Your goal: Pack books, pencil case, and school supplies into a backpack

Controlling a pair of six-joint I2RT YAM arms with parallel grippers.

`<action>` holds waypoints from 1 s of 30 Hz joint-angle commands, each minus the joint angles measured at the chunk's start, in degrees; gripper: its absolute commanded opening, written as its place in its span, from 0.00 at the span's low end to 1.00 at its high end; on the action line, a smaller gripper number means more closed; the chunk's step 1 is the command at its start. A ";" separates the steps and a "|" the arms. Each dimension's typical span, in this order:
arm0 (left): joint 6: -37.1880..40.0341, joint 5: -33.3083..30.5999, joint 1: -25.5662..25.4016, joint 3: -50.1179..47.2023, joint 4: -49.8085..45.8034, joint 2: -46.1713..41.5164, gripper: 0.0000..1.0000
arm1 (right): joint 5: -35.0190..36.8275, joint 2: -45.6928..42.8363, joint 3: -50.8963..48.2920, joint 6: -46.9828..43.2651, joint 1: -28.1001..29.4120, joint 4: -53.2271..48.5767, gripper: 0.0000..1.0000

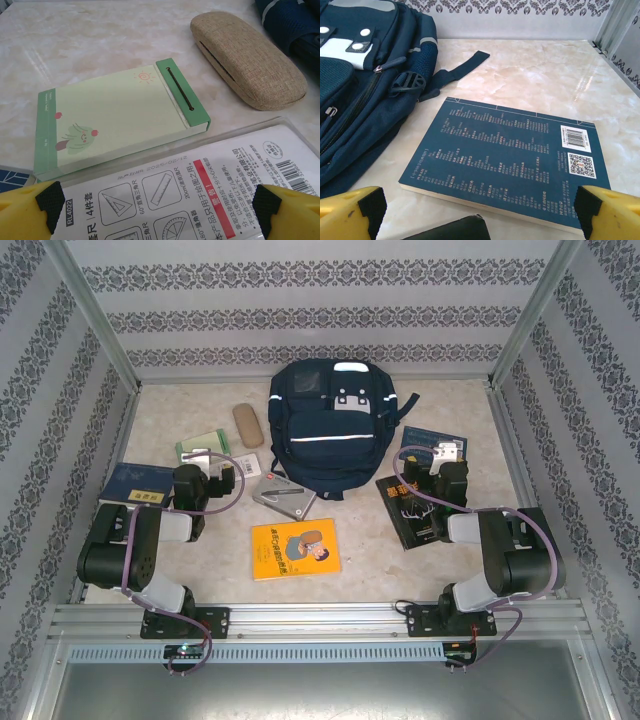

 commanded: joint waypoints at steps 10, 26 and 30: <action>0.87 -0.50 0.93 1.09 2.61 0.63 0.99 | 1.35 0.65 1.02 0.70 -0.51 2.01 0.98; 0.78 -0.37 1.00 2.07 0.31 -0.50 0.99 | 1.38 0.48 0.90 0.69 -0.50 2.17 0.98; -0.59 -5.46 0.94 16.48 -30.49 -6.89 0.99 | 3.32 -2.43 0.72 1.43 -0.50 0.58 0.98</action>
